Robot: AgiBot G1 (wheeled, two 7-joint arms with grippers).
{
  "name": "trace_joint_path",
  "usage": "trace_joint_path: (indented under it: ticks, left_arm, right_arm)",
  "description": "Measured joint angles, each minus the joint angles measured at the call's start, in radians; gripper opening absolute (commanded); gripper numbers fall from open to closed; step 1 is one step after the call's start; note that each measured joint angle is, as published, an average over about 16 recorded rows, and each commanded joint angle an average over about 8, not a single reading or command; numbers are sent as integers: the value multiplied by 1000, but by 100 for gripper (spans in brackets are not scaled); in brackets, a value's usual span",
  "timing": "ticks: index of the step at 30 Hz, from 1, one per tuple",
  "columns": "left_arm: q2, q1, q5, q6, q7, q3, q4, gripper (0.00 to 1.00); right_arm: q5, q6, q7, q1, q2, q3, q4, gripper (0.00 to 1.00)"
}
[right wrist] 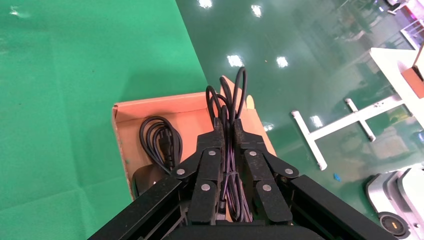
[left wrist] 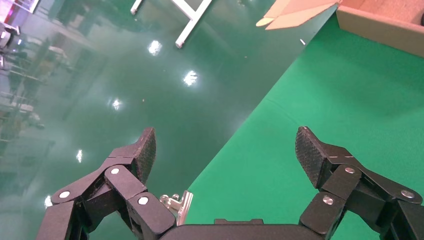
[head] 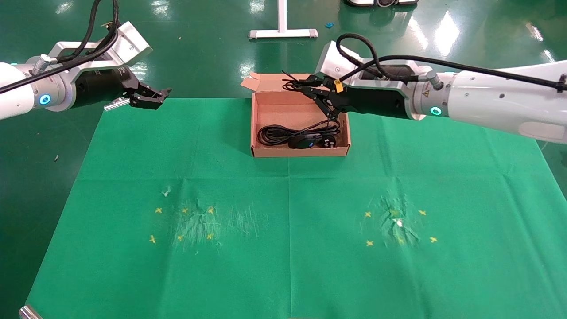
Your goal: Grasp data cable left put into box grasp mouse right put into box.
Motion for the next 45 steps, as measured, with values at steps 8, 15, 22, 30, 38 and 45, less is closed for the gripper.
trace_joint_path:
  ticks: [8, 15, 22, 30, 38, 45]
  left_arm:
    - [2, 0, -4, 0, 4, 0, 5, 100]
    - [3, 0, -6, 0, 5, 0, 7, 100]
    - [3, 0, -6, 0, 5, 0, 7, 100]
    - [3, 0, -6, 0, 5, 0, 7, 100]
    - [2, 2, -10, 3, 7, -3, 6, 100]
    - [-8, 31, -69, 40, 37, -38, -3, 100]
  right_arm:
    - [14, -13, 8, -4, 11, 3, 12, 100]
    - [78, -49, 20, -35, 48, 17, 41, 100]
    - [183, -105, 37, -89, 106, 42, 84, 100]
    - [309, -173, 57, -153, 175, 72, 137, 100]
    - [434, -240, 77, -216, 244, 102, 189, 100]
    - [545, -299, 94, -272, 305, 129, 235, 100]
